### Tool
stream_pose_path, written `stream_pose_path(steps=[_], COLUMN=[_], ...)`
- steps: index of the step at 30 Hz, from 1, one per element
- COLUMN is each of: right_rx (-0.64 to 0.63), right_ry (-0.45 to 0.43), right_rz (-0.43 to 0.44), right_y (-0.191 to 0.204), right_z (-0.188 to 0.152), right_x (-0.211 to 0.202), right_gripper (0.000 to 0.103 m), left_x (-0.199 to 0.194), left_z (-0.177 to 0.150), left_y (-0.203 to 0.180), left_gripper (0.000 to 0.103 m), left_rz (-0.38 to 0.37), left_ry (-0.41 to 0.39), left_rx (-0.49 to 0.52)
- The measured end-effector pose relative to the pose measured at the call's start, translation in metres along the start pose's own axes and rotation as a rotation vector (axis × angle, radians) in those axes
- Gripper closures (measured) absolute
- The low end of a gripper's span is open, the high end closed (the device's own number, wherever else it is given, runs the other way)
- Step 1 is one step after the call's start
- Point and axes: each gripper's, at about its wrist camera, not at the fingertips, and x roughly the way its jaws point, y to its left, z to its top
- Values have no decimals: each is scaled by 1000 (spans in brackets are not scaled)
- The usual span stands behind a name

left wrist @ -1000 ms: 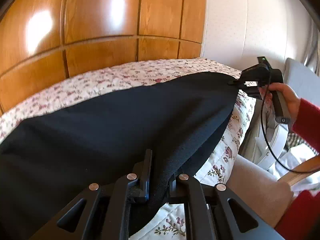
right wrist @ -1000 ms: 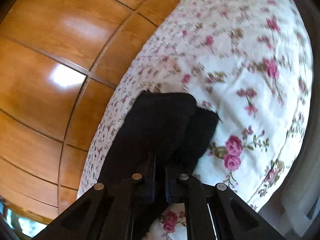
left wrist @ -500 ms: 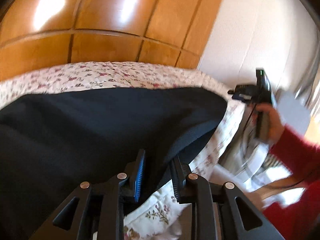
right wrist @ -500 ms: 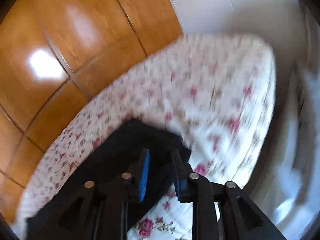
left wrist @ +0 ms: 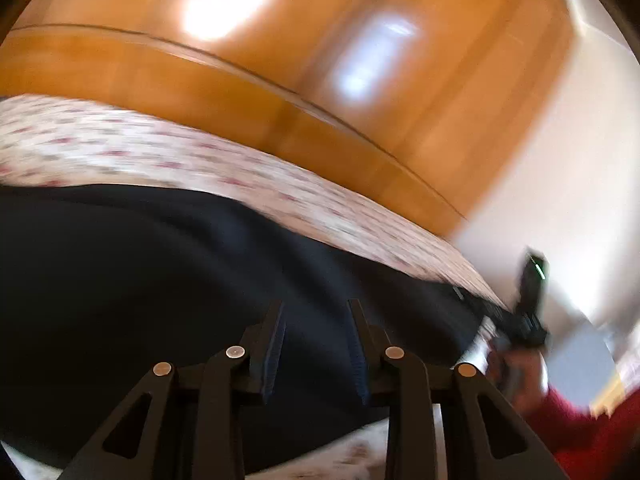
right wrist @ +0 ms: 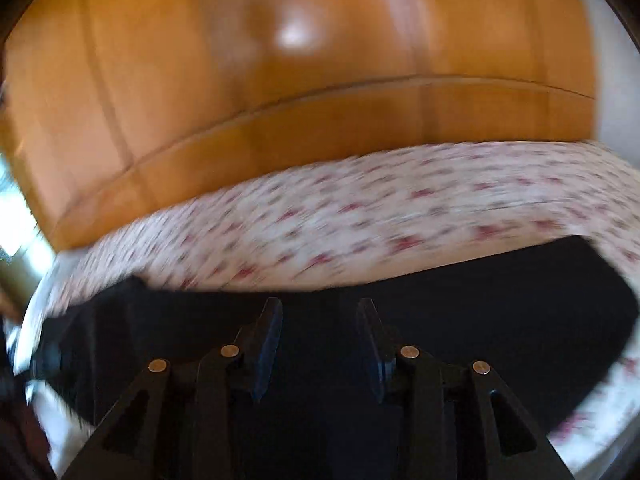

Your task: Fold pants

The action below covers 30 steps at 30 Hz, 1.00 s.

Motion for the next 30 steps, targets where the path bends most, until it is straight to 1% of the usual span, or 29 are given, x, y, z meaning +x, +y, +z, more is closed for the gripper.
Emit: stream_pose_path(steps=[1,3,5,7,10,11,12,14,15,16,17,19,22,23,24,25,26,27,28,30], right_rx=[-3,5,25,28,3,2,8,27,31,31,30,31,41,44,45,45,47,51,55,60], right_ry=[16,65,108,96,87,85,82,76,74,73,73,72,65,65,67,69,70,70,70,72], right_rz=[17,38,38,33,33,35,38,43,42,41,39,37,39,38,37,38,42,46,49,49], right_y=[6,11,9,11,13,13,12,10,9,10,10,12,12,12,12,12,11,10,10,10], right_z=[-5,-14,-22,-28,-30,-31,-31,-32,-32,-31,-31,-32,-32,-32,-32,-31,-31,-31,-31,-31], right_x=[6,21,33,34,34,34,35,35,35,34,35,35,35,35,35,35,35,35,35,35], right_gripper=[64,64,64,63,63,63,63,63,63,63,63,63,62,62,62,62,62,62,62,62], left_x=[-10,-26,-47,-72,-111,-127,-135,-158,-165,-171,-176,-180,-167,-158,-152,-146,-140,-135,-132,-128], left_z=[3,4,4,2,-8,-13,-16,-26,-30,-34,-40,-49,-52,-53,-53,-52,-49,-46,-45,-42], left_y=[13,30,45,61,81,87,91,100,105,106,108,114,124,125,125,125,126,128,133,145], left_gripper=[73,73,73,72,72,72,72,72,72,73,73,73,73,73,72,72,68,62,60,60], left_rz=[49,109,194,277,346,384,411,497,511,511,493,429,353,344,342,339,330,322,312,262], left_ry=[-25,-73,-123,-182,-270,-306,-319,-320,-312,-300,-288,-260,-174,-146,-136,-127,-122,-121,-126,-169], left_rx=[-46,-101,-144,-198,-294,-328,-345,-410,-443,-475,-516,-583,-649,-661,-662,-661,-658,-662,-683,-761])
